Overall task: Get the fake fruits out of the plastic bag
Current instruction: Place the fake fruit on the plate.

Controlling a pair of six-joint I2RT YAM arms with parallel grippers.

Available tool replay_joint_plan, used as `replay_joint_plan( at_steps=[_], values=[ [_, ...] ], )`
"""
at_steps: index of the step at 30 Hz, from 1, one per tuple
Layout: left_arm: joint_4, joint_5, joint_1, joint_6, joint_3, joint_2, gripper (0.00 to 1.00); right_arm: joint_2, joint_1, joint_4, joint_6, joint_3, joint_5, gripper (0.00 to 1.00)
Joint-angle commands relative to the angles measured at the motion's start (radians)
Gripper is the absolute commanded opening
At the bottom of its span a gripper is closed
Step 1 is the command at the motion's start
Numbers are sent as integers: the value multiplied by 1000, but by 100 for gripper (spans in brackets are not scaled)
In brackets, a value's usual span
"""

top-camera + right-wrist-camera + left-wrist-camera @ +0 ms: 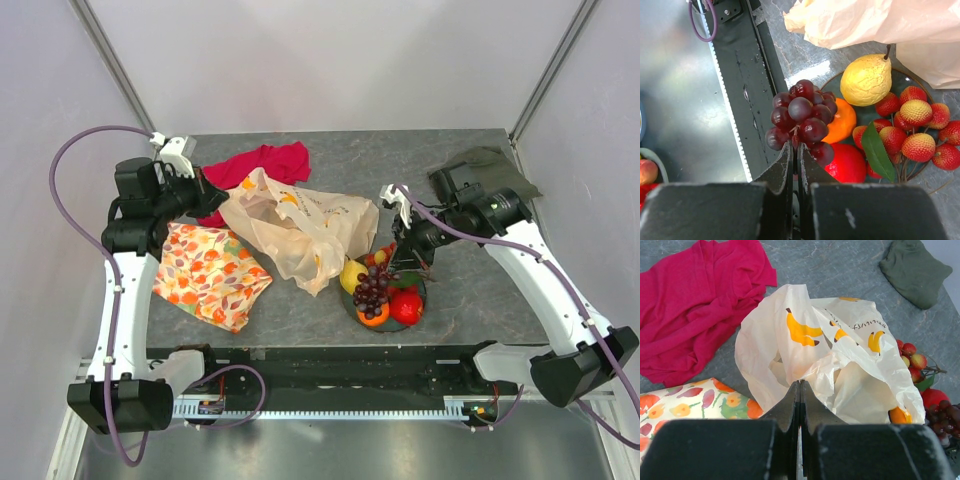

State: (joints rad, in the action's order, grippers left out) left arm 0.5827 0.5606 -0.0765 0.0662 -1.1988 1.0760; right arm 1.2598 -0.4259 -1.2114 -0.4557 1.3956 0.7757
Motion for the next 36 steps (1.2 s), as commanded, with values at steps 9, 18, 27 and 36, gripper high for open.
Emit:
replay_joint_plan(
  at_steps=[9, 18, 27, 36],
  values=[
    [-1, 16, -3, -25, -1, -25, 2, 41, -10, 125, 41, -37, 28, 0],
    [0, 12, -3, -26, 4, -28, 2, 59, -10, 135, 38, -20, 11, 0],
    [-1, 16, -2, -25, 2, -25, 2, 72, -11, 141, 43, -32, -19, 3],
    [-1, 15, -2, -29, 7, -31, 2, 102, -11, 145, 48, -12, -26, 4]
  ],
)
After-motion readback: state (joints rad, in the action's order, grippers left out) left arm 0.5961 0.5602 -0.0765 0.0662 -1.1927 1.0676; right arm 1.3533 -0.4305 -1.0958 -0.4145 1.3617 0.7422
